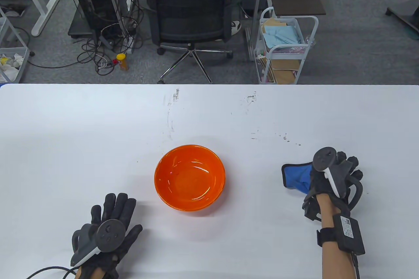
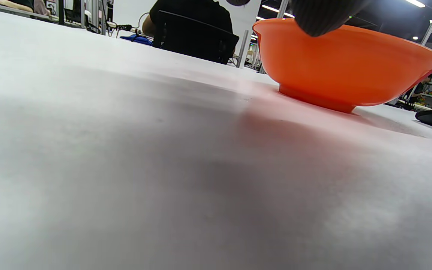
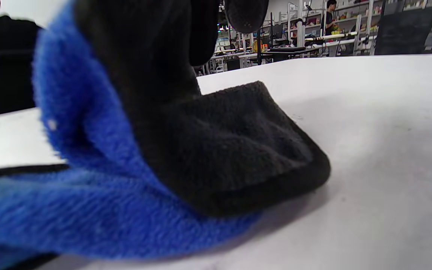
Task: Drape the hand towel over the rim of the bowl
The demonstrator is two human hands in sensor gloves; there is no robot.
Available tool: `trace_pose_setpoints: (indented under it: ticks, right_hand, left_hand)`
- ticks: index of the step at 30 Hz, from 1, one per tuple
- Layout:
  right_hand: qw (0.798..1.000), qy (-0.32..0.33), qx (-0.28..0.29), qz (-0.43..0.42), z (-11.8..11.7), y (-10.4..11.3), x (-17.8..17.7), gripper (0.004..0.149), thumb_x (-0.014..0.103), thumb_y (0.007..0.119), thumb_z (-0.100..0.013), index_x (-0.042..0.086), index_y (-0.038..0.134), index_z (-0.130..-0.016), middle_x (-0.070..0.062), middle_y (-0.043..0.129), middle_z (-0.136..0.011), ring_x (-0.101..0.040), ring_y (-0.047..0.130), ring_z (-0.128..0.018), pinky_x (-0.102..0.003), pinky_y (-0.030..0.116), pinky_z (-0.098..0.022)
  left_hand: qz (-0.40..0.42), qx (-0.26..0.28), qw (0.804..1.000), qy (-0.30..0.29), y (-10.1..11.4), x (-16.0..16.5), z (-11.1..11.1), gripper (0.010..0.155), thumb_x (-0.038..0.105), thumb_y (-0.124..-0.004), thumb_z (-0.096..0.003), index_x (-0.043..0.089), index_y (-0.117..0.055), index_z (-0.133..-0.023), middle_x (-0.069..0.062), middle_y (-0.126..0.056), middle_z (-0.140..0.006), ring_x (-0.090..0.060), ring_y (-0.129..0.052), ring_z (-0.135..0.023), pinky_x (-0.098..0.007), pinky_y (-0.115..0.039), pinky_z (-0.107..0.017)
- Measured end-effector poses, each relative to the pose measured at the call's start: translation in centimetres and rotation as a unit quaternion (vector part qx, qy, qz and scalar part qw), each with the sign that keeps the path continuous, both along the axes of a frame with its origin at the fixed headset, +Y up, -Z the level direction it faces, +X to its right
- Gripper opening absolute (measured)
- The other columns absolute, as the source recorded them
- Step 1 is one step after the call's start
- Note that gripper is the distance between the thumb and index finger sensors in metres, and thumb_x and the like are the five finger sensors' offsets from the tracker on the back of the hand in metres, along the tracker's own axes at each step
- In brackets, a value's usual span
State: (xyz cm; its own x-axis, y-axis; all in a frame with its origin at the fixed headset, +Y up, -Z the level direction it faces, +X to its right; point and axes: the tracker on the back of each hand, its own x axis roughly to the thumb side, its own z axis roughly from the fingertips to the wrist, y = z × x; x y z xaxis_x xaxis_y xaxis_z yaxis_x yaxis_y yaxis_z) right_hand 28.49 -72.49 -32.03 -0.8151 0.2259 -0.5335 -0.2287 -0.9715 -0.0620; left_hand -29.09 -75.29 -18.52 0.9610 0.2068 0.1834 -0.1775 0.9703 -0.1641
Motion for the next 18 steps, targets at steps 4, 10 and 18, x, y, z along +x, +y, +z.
trace_pose_setpoints:
  ticks: [4, 10, 18]
  right_hand:
    - [0.997, 0.017, 0.046, -0.053, 1.1, 0.0, 1.3, 0.041, 0.038, 0.061, -0.064, 0.016, 0.068, -0.099, -0.024, 0.042, -0.117, -0.061, 0.025, -0.106, -0.08, 0.024, -0.066]
    - [0.99, 0.067, 0.085, -0.089, 2.6, 0.6, 1.8, 0.042, 0.04, 0.058, -0.064, 0.018, 0.07, -0.098, -0.023, 0.041, -0.117, -0.062, 0.023, -0.105, -0.08, 0.022, -0.065]
    - [0.967, 0.185, 0.139, -0.105, 5.4, 4.5, -0.8, 0.04, 0.037, 0.064, -0.063, 0.013, 0.075, -0.093, -0.024, 0.047, -0.115, -0.063, 0.026, -0.104, -0.08, 0.024, -0.063]
  left_hand:
    - [-0.001, -0.001, 1.0, 0.0, 0.0, 0.1, 0.0, 0.076, 0.052, -0.061, -0.0571, 0.019, -0.026, -0.115, -0.007, -0.018, -0.121, -0.036, -0.009, -0.108, -0.063, -0.01, -0.07]
    - [-0.001, -0.001, 1.0, 0.0, -0.1, 0.1, 0.0, 0.075, 0.052, -0.061, -0.0572, 0.019, -0.026, -0.115, -0.007, -0.018, -0.121, -0.037, -0.01, -0.108, -0.063, -0.01, -0.07]
    - [-0.004, 0.002, 1.0, -0.002, -0.1, 0.2, 0.0, 0.075, 0.052, -0.061, -0.0573, 0.019, -0.026, -0.115, -0.007, -0.018, -0.121, -0.036, -0.01, -0.108, -0.063, -0.011, -0.07]
